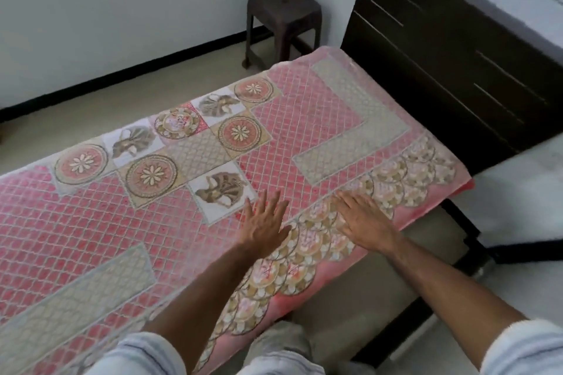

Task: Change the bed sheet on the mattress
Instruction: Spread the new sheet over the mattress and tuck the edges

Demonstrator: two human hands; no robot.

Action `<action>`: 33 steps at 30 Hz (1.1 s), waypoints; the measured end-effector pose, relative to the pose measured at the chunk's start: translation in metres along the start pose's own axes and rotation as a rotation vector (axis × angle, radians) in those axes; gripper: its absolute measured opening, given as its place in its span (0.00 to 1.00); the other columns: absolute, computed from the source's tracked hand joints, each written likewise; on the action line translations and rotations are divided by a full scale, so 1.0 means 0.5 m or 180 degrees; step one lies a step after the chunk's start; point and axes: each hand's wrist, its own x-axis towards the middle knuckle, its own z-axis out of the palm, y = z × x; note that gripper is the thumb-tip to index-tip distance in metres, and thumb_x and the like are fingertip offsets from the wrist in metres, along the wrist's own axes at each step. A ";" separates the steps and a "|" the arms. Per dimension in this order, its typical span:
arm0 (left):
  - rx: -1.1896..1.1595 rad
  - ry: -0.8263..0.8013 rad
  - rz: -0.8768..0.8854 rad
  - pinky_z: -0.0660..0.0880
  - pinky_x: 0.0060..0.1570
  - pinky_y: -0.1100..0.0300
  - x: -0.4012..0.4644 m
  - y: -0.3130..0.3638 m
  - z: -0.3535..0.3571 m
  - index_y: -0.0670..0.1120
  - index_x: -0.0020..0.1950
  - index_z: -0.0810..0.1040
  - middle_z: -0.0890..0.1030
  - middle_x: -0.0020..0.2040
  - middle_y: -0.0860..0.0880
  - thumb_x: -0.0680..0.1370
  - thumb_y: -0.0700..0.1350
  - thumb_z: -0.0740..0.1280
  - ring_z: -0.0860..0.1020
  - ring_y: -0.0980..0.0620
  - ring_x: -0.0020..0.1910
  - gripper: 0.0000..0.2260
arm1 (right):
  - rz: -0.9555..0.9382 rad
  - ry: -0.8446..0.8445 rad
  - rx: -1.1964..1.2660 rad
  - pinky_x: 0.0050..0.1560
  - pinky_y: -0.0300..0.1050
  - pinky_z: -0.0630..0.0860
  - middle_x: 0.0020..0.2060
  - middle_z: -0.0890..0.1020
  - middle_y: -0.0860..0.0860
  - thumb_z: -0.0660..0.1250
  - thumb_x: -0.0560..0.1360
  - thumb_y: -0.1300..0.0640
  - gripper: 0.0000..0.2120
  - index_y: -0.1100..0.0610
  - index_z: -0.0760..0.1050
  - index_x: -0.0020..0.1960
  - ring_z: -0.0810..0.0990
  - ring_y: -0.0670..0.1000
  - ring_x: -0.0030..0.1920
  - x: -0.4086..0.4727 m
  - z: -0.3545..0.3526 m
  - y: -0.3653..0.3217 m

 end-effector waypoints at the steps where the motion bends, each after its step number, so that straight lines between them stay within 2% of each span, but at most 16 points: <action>1: -0.0027 -0.0014 -0.0029 0.35 0.75 0.31 0.032 0.019 -0.018 0.50 0.83 0.42 0.36 0.82 0.46 0.83 0.63 0.46 0.33 0.40 0.79 0.32 | 0.0018 -0.0019 0.0071 0.79 0.58 0.49 0.81 0.52 0.53 0.56 0.83 0.45 0.33 0.54 0.47 0.82 0.52 0.54 0.80 0.023 -0.018 0.046; 6: -0.0128 -0.0012 -0.0337 0.37 0.75 0.30 0.193 0.082 -0.064 0.51 0.83 0.42 0.35 0.82 0.46 0.84 0.63 0.47 0.33 0.39 0.79 0.31 | -0.0340 -0.0131 -0.0069 0.79 0.57 0.50 0.81 0.51 0.52 0.56 0.83 0.44 0.32 0.54 0.49 0.82 0.52 0.54 0.80 0.162 -0.051 0.251; 10: -0.0230 -0.0102 -0.0702 0.39 0.75 0.30 0.330 0.151 -0.055 0.51 0.83 0.43 0.36 0.82 0.46 0.84 0.62 0.48 0.33 0.40 0.79 0.31 | -0.0659 -0.0344 -0.0126 0.78 0.58 0.50 0.81 0.50 0.52 0.59 0.82 0.47 0.34 0.54 0.47 0.82 0.50 0.54 0.80 0.295 -0.033 0.426; 14: -0.0417 -0.0468 -0.1132 0.39 0.76 0.31 0.486 0.285 0.000 0.51 0.83 0.43 0.37 0.82 0.46 0.84 0.62 0.48 0.34 0.41 0.80 0.31 | -0.0731 -0.0681 -0.0056 0.78 0.58 0.51 0.81 0.52 0.52 0.60 0.82 0.47 0.34 0.54 0.49 0.82 0.51 0.55 0.80 0.426 0.041 0.639; 16: -0.0476 -0.0725 -0.1212 0.41 0.77 0.32 0.556 0.352 0.027 0.51 0.83 0.42 0.38 0.83 0.46 0.84 0.62 0.48 0.35 0.41 0.80 0.31 | -0.0657 -0.0883 0.0056 0.78 0.58 0.51 0.81 0.52 0.52 0.61 0.81 0.48 0.34 0.54 0.51 0.81 0.52 0.55 0.80 0.476 0.079 0.736; 19: -0.0496 -0.0915 -0.1210 0.43 0.78 0.36 0.662 0.414 0.060 0.50 0.83 0.44 0.39 0.83 0.47 0.85 0.61 0.50 0.37 0.41 0.81 0.31 | -0.0660 -0.0894 -0.0038 0.79 0.57 0.52 0.81 0.51 0.51 0.60 0.82 0.48 0.33 0.53 0.49 0.81 0.51 0.54 0.80 0.545 0.128 0.848; 23: -0.0469 -0.0882 -0.1195 0.45 0.78 0.37 0.805 0.431 0.125 0.51 0.83 0.42 0.37 0.83 0.48 0.84 0.62 0.52 0.37 0.43 0.81 0.33 | -0.1287 -0.0559 -0.0328 0.78 0.62 0.45 0.81 0.41 0.48 0.54 0.80 0.38 0.37 0.46 0.41 0.82 0.42 0.55 0.81 0.609 0.226 0.925; 26: -0.0429 -0.0607 -0.1193 0.45 0.78 0.36 0.862 0.440 0.178 0.51 0.83 0.38 0.33 0.82 0.48 0.83 0.63 0.50 0.33 0.42 0.80 0.34 | -0.1668 -0.0035 -0.0395 0.77 0.67 0.45 0.81 0.41 0.49 0.48 0.79 0.31 0.37 0.44 0.41 0.82 0.42 0.56 0.81 0.629 0.292 0.958; 28: -0.0375 -0.0182 -0.1190 0.45 0.78 0.35 0.883 0.442 0.216 0.52 0.83 0.39 0.36 0.82 0.47 0.83 0.63 0.45 0.35 0.40 0.80 0.32 | -0.1470 0.0267 -0.0412 0.77 0.68 0.46 0.82 0.43 0.52 0.45 0.78 0.28 0.38 0.46 0.43 0.82 0.43 0.56 0.81 0.645 0.319 0.980; 30: -0.0338 0.0117 -0.1146 0.46 0.77 0.33 0.899 0.427 0.234 0.53 0.83 0.43 0.40 0.83 0.48 0.83 0.63 0.45 0.39 0.41 0.81 0.32 | -0.1004 0.0611 -0.0328 0.76 0.68 0.48 0.82 0.44 0.53 0.46 0.78 0.28 0.40 0.47 0.43 0.82 0.44 0.57 0.81 0.671 0.317 0.996; 33: -0.0378 0.0218 -0.1085 0.42 0.77 0.32 0.970 0.394 0.222 0.55 0.83 0.39 0.37 0.83 0.50 0.81 0.65 0.45 0.36 0.43 0.81 0.33 | -0.0482 0.0941 -0.0107 0.78 0.64 0.48 0.82 0.48 0.55 0.49 0.79 0.30 0.39 0.49 0.46 0.82 0.46 0.57 0.81 0.751 0.297 1.053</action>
